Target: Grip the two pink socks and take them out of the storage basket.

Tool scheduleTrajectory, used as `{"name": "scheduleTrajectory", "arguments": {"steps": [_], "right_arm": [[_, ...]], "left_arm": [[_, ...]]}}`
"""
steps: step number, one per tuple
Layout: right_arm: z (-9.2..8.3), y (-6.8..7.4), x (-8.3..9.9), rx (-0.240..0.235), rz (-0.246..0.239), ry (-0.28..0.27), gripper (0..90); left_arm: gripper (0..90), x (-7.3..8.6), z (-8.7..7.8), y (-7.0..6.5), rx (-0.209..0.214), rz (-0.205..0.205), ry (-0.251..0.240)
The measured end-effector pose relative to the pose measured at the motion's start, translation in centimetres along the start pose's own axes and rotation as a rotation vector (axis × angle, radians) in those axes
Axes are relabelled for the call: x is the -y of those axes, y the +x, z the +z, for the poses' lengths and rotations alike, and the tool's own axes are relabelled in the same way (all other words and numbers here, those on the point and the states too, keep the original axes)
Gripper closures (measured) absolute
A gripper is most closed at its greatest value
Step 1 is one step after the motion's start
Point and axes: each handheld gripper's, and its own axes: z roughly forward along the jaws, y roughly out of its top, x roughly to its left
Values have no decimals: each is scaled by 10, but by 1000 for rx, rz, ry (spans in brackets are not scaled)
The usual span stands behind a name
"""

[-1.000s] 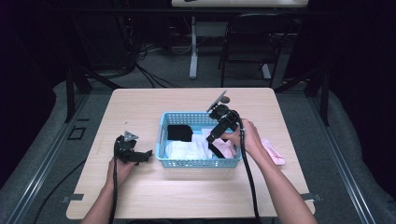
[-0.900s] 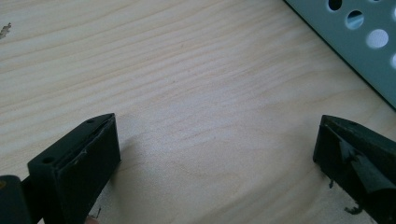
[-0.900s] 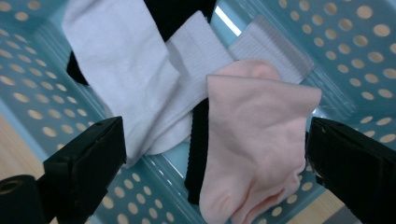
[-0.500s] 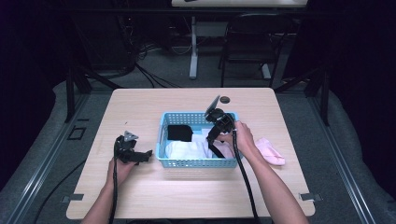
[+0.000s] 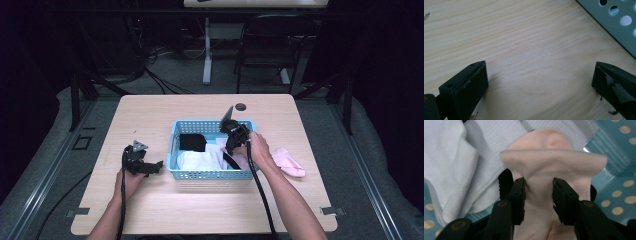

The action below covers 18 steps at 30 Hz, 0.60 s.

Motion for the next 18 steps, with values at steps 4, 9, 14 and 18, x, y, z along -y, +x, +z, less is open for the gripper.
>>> {"name": "scheduleTrajectory", "arguments": {"steps": [4,9,14,18], "right_arm": [[1,-1,2,-12,2,-4,768],[-2,-4,5,9,9,-13,894],[-8,-8,10,13,16,-46,848],[-8,-8,10,24,36,-65,469]], "left_arm": [[5,0,0,0,0,0,0],[5,0,0,0,0,0,0],[5,0,0,0,0,0,0],[5,0,0,0,0,0,0]]}}
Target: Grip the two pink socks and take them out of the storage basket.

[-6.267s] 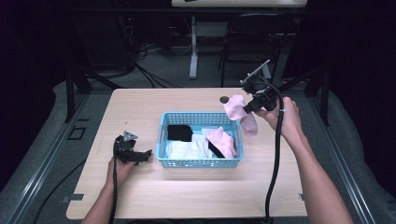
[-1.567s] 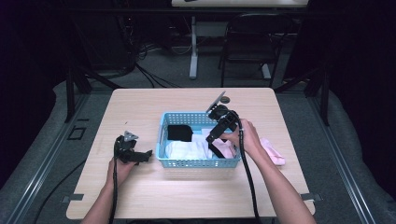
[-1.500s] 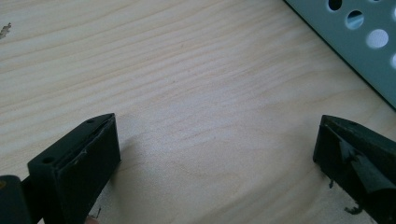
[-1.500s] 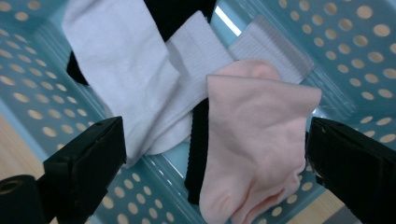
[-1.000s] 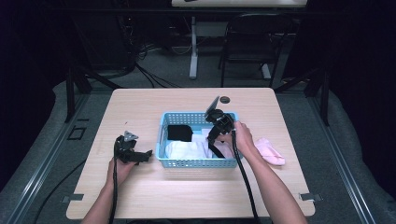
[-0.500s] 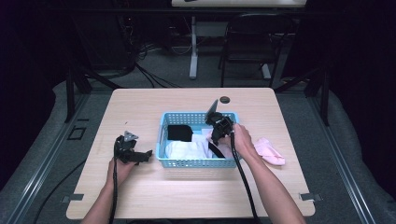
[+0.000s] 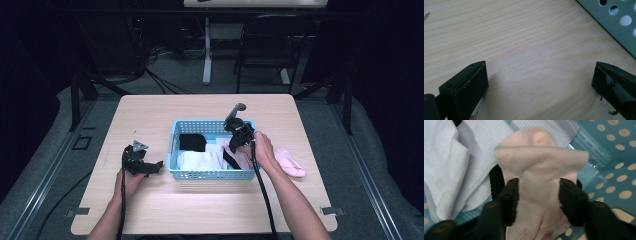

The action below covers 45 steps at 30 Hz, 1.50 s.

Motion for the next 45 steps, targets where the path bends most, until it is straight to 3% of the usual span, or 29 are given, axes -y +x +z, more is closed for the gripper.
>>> {"name": "scheduleTrajectory", "arguments": {"steps": [1,3,6,7,8,10,11,12,13,14,17,20,23,24,27,35,45], "right_arm": [[0,0,0,0,0,0,469],[1,0,-2,9,-10,12,352],[6,1,-4,14,-13,29,384],[8,1,-7,23,-34,68,453],[12,4,-5,7,2,31,502],[13,4,-5,-3,1,30,545],[13,4,-6,-6,4,29,605],[13,3,-6,-30,4,31,721],[14,3,-5,-49,18,18,765],[14,3,-5,-49,18,18,765],[15,1,-2,-47,29,26,883],[15,-1,-1,-50,32,19,892],[9,-2,0,-44,21,7,898],[5,-1,2,-35,31,-20,900],[-2,-2,2,-23,10,-12,900],[-46,4,8,-23,-1,-138,900],[-78,9,9,-16,-29,-208,900]], "left_arm": [[5,0,0,0,0,0,0],[5,0,0,0,0,0,0],[5,0,0,0,0,0,0],[5,0,0,0,0,0,0],[5,0,0,0,0,0,0],[5,0,0,0,0,0,0],[5,0,0,0,0,0,0],[5,0,0,0,0,0,0],[5,0,0,0,0,0,0],[5,0,0,0,0,0,0],[5,0,0,0,0,1,0],[5,0,0,0,0,0,0],[5,0,0,0,0,0,0],[5,0,0,0,0,1,0],[5,0,0,0,0,0,0],[5,0,0,0,0,1,0],[5,0,0,0,0,0,0]]}}
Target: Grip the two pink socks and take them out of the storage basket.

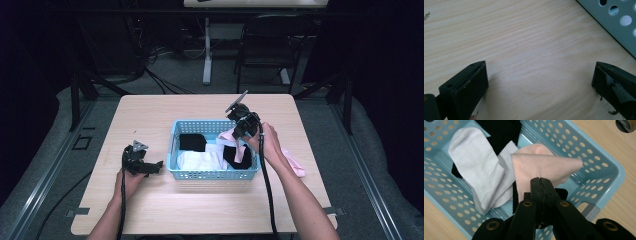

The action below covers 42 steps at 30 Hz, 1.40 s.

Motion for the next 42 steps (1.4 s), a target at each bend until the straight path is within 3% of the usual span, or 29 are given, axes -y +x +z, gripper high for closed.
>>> {"name": "scheduleTrajectory", "arguments": {"steps": [16,25,42], "right_arm": [[-29,-2,-6,2,-12,-29,900],[-56,-5,-4,13,-4,-62,900],[-111,-31,13,71,41,-119,900]], "left_arm": [[4,-1,1,0,2,0,2],[4,-1,1,0,1,0,2],[3,-2,1,0,1,3,3]]}}
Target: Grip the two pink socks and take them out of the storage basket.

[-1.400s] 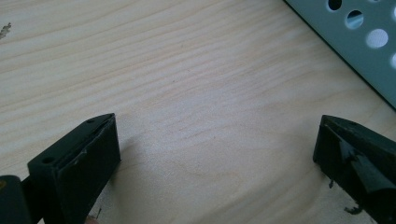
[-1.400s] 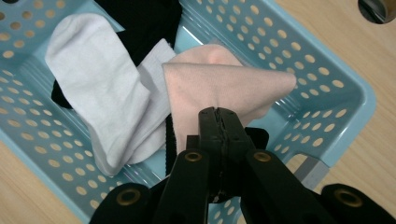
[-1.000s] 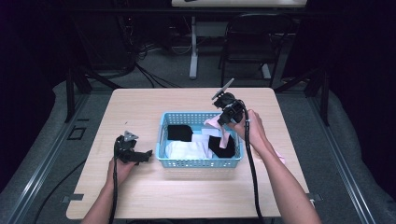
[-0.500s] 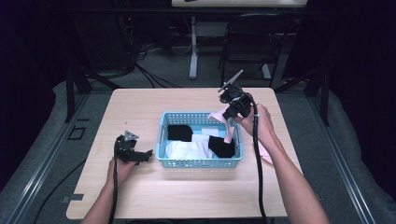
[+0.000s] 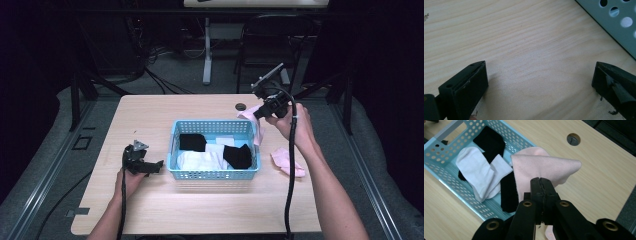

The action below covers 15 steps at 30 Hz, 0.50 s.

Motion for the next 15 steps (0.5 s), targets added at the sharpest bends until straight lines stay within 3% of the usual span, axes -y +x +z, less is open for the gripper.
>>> {"name": "scheduleTrajectory", "arguments": {"steps": [9,15], "right_arm": [[-23,-28,26,54,63,-3,900],[-29,-37,40,77,79,5,900]], "left_arm": [[4,0,-1,-1,-3,-7,0],[4,0,-1,-1,-3,-8,0]]}}
